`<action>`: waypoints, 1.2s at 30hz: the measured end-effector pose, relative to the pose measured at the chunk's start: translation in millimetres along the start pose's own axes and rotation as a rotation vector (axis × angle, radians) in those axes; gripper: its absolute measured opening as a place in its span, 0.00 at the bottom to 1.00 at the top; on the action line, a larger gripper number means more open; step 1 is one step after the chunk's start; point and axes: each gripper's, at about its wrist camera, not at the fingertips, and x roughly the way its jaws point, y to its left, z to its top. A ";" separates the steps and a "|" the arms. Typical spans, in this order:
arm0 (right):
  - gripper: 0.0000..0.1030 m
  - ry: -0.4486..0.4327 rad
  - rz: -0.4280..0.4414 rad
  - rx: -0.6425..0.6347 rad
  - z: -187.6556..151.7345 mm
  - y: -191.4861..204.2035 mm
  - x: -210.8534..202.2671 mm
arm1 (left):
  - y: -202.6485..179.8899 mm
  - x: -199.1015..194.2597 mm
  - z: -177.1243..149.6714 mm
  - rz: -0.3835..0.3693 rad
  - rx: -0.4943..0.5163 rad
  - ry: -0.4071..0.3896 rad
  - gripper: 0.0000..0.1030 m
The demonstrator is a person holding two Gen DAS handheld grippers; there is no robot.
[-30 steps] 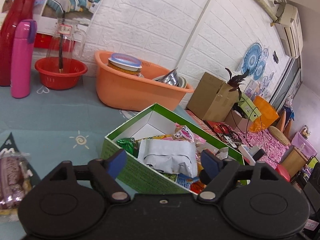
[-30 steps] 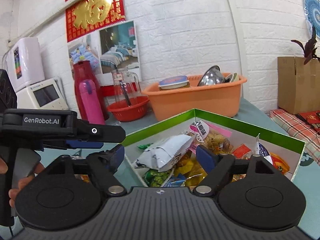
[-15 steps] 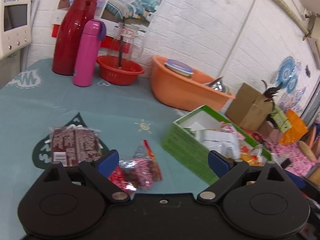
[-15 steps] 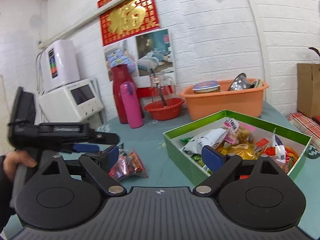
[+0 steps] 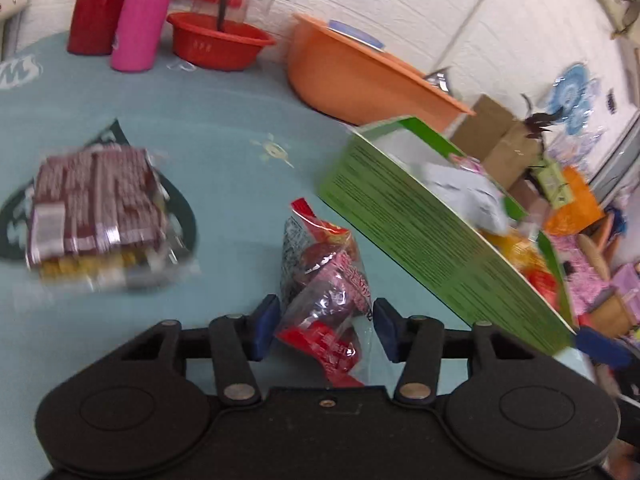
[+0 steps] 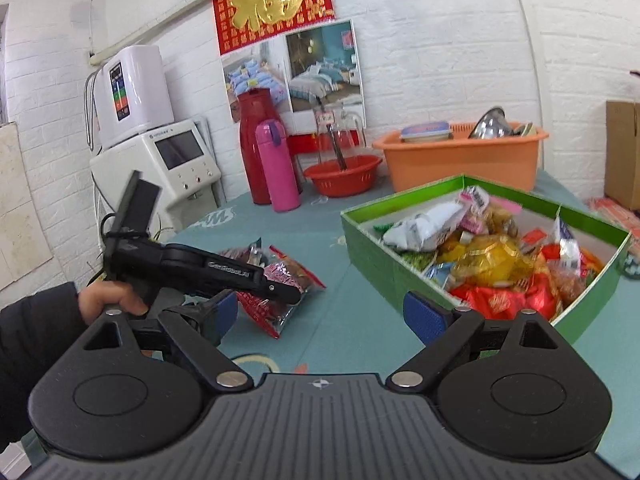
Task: Organize snacks
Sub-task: 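Close the left tool on the red-wrapped sausage bag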
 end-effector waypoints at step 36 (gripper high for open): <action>0.68 0.064 -0.038 -0.215 -21.5 30.3 39.1 | -68.1 -39.8 -14.4 -0.092 0.010 -0.122 0.46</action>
